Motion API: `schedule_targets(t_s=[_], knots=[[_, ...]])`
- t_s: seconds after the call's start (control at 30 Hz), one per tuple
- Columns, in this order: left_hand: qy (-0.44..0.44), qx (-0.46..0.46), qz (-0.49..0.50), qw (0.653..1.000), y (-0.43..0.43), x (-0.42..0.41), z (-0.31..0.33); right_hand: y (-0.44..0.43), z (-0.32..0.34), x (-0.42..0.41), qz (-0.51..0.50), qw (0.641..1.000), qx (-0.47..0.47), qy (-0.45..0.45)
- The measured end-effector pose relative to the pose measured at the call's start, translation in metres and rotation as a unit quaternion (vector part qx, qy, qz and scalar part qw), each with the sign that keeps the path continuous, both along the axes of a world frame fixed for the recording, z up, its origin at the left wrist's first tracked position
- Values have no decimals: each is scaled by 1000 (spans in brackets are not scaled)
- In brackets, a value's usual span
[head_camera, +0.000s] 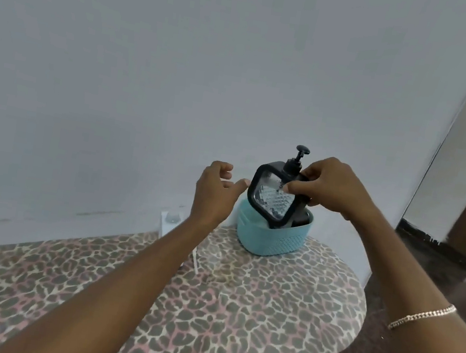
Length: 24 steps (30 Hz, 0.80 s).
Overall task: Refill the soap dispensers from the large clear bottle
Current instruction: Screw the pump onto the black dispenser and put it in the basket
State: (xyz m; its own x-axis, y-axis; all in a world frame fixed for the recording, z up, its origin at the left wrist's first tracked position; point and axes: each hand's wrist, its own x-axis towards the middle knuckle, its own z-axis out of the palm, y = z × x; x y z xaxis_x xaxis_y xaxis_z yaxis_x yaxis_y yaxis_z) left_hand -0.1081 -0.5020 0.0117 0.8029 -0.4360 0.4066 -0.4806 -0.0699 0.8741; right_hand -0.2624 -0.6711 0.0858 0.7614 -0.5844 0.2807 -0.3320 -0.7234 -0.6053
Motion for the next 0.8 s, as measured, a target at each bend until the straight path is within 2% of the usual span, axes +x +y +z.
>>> schedule_targets(t_s=[0.17, 0.53, 0.8], knots=[[38, 57, -50, 996, -47, 10, -14, -33, -33, 38, -74, 996, -3, -41], [116, 196, -172, 958, -105, 21, -64, -56, -130, 93, -114, 993, -7, -9], [145, 239, -168, 945, -119, 26, -72, -55, -150, 102, -139, 988, -71, 14]])
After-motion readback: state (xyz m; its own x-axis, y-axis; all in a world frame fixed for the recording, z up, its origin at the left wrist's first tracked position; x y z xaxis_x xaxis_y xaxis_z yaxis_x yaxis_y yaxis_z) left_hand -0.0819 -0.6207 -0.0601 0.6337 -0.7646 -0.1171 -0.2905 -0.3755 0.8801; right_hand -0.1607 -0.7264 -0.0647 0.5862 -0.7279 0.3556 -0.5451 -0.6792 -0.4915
